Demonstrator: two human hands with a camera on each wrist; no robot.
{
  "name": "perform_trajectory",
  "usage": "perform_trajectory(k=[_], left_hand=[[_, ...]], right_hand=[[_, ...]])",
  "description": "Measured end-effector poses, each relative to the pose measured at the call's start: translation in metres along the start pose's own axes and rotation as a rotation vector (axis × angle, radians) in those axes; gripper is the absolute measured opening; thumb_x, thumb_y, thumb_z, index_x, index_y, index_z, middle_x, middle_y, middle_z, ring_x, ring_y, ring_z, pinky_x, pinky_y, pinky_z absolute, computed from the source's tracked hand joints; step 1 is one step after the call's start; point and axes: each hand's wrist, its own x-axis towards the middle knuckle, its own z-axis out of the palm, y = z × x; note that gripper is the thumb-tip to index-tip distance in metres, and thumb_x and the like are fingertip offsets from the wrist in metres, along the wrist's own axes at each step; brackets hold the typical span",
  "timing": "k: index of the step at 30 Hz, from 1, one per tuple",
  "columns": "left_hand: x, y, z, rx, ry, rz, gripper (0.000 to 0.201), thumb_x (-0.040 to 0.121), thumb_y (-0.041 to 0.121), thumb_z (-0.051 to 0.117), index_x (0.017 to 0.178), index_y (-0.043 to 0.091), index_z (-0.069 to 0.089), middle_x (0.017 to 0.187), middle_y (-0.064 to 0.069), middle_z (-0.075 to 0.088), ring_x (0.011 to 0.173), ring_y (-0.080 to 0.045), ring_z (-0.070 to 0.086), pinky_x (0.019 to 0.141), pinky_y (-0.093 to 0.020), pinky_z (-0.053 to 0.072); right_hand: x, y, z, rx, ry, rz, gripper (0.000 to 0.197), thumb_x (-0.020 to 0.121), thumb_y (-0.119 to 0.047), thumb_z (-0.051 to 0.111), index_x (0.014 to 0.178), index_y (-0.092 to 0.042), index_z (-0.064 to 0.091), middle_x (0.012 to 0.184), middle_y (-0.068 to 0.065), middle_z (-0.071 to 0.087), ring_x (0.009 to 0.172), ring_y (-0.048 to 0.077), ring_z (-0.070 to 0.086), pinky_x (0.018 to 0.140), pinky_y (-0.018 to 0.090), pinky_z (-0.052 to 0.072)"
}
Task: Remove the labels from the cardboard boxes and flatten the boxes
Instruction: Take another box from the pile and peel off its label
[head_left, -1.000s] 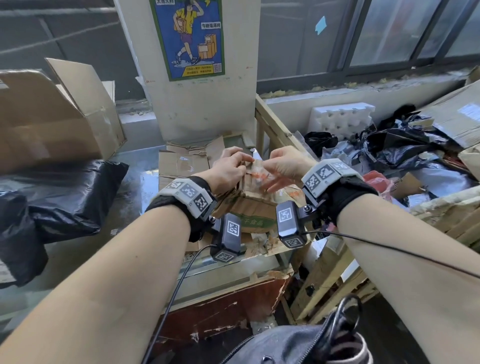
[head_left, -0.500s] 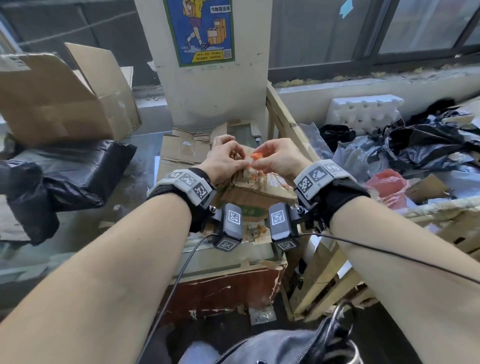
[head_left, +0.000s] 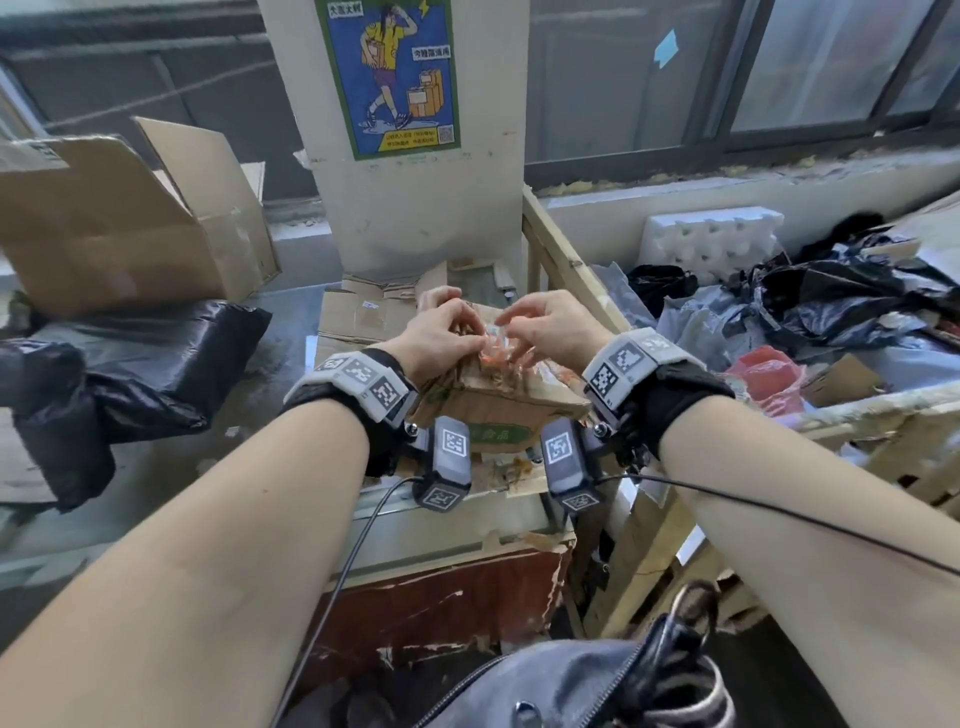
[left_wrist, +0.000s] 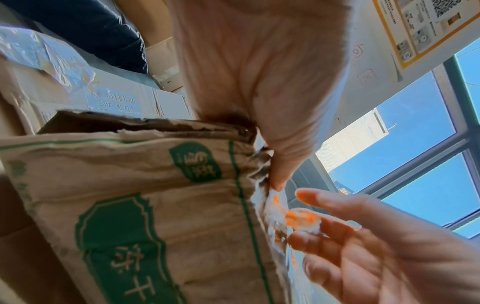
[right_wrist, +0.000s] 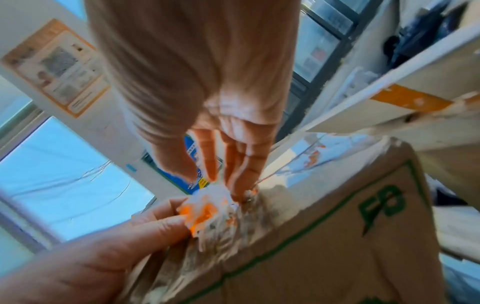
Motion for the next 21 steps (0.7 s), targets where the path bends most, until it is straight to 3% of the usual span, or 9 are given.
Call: perform_trajectory(k=[2,4,8,10,12,14,16,19,21], left_hand=[[-0.002,-0.002,0.000,-0.006,0.007,0.012,0.011,0.086,0.020,0.070,0.088,0.022,0.060,0.141,-0.001,0.029,0.136,-0.013,0.028,0.117,-0.031,0.021],[-0.002,-0.004,0.001,-0.010,0.011,0.026,0.012,0.086,0.021,0.070,0.084,0.025,0.059,0.141,-0.001,0.029,0.136,-0.013,0.028,0.117,-0.033,0.021],[0.000,-0.009,0.004,-0.036,0.067,0.036,0.004,0.094,0.015,0.058,0.093,0.016,0.062,0.143,-0.005,0.029,0.138,-0.018,0.025,0.117,-0.034,0.019],[0.001,-0.012,0.006,-0.047,0.092,0.040,0.014,0.098,0.012,0.050,0.101,0.010,0.063,0.143,-0.006,0.030,0.139,-0.020,0.024,0.117,-0.035,0.018],[-0.002,-0.013,0.007,-0.056,0.107,0.044,0.015,0.098,0.010,0.047,0.100,0.014,0.061,0.143,-0.006,0.031,0.138,-0.020,0.025,0.117,-0.037,0.018],[-0.004,-0.014,0.007,-0.037,0.109,0.047,0.016,0.098,0.010,0.046,0.106,0.017,0.058,0.143,-0.006,0.031,0.137,-0.020,0.025,0.118,-0.037,0.017],[-0.006,-0.014,0.007,-0.021,0.103,0.052,0.028,0.099,0.011,0.045,0.126,0.016,0.053,0.143,-0.005,0.031,0.137,-0.021,0.025,0.118,-0.036,0.016],[-0.011,-0.011,0.006,0.010,0.079,0.042,0.038,0.100,0.015,0.043,0.139,0.020,0.045,0.144,-0.004,0.028,0.138,-0.022,0.025,0.118,-0.034,0.015],[-0.013,-0.009,0.006,0.024,0.071,0.037,0.038,0.101,0.017,0.042,0.139,0.020,0.045,0.145,-0.004,0.027,0.138,-0.021,0.024,0.118,-0.032,0.014]], right_hand=[[0.003,-0.004,0.004,-0.101,-0.022,0.024,0.022,0.089,-0.021,0.064,0.100,-0.002,0.060,0.089,0.014,0.065,0.067,0.020,0.063,0.060,0.032,0.055],[0.006,-0.006,0.009,-0.317,-0.084,0.047,0.036,0.083,-0.036,0.069,0.097,-0.004,0.060,0.089,0.010,0.064,0.077,0.021,0.062,0.072,0.037,0.053],[0.013,-0.010,0.017,-0.472,-0.087,0.085,0.034,0.077,-0.042,0.071,0.071,-0.012,0.056,0.077,0.006,0.062,0.074,0.023,0.061,0.068,0.035,0.051],[0.015,-0.013,0.021,-0.524,-0.111,0.100,0.034,0.076,-0.045,0.070,0.074,-0.015,0.057,0.083,0.006,0.065,0.080,0.025,0.065,0.079,0.040,0.054],[0.014,-0.017,0.023,-0.544,-0.145,0.104,0.032,0.078,-0.044,0.070,0.072,-0.017,0.054,0.087,0.006,0.064,0.083,0.025,0.064,0.083,0.040,0.053],[0.014,-0.020,0.022,-0.538,-0.172,0.100,0.033,0.080,-0.039,0.071,0.066,-0.017,0.051,0.083,0.006,0.062,0.078,0.022,0.061,0.074,0.033,0.051],[0.013,-0.024,0.020,-0.507,-0.205,0.094,0.028,0.081,-0.032,0.071,0.067,-0.013,0.054,0.078,0.005,0.060,0.070,0.019,0.057,0.060,0.027,0.046],[0.011,-0.032,0.019,-0.517,-0.240,0.085,0.021,0.086,-0.021,0.062,0.070,-0.010,0.056,0.068,0.003,0.057,0.054,0.014,0.050,0.044,0.018,0.039],[0.010,-0.036,0.021,-0.521,-0.247,0.064,0.018,0.088,-0.017,0.056,0.072,-0.009,0.057,0.073,0.005,0.060,0.061,0.017,0.055,0.053,0.021,0.045]])
